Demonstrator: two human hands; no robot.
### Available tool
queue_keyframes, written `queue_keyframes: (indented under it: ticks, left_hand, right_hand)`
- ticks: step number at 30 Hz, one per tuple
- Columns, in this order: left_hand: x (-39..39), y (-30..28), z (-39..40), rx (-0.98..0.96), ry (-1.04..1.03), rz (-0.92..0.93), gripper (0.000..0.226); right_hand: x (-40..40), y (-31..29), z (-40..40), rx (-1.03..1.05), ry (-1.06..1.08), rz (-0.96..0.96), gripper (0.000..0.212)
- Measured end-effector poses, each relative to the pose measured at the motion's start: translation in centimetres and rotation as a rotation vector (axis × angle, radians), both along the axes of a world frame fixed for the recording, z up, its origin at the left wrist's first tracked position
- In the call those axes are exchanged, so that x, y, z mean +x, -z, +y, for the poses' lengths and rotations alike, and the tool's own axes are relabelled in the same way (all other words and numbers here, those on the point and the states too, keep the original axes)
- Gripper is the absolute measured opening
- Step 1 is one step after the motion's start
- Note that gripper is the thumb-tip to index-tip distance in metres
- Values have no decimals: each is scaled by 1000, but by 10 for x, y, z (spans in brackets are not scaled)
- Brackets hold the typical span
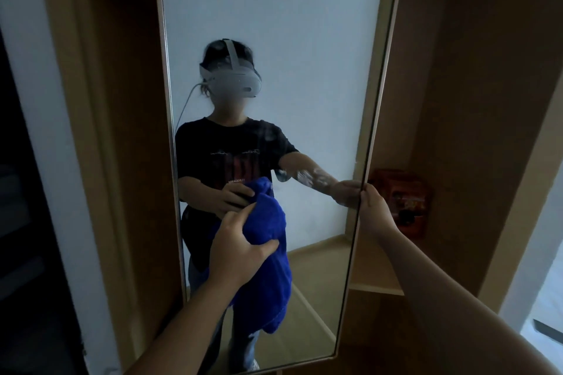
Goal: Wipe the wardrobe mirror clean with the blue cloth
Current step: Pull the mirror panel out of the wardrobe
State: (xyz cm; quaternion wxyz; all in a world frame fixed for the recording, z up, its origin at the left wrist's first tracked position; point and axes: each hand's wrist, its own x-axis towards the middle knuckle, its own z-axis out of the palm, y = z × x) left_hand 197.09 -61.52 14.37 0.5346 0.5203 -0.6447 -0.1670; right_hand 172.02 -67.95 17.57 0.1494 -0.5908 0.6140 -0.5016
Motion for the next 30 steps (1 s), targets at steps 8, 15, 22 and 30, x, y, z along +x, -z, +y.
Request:
queue_keyframes:
  ticks: [8, 15, 22, 30]
  left_hand:
    - [16, 13, 5, 14, -61, -3, 72]
    - [38, 19, 7, 18, -130, 106, 70]
    - [57, 23, 5, 3, -184, 135, 68]
    - [71, 17, -3, 18, -71, 292, 71]
  right_hand:
    - [-1, 1, -14, -28, -59, -48, 32]
    - [-3, 9, -12, -64, -64, -85, 30]
    - [0, 9, -8, -100, -45, -103, 31]
    - [4, 10, -3, -118, 3, -101, 30]
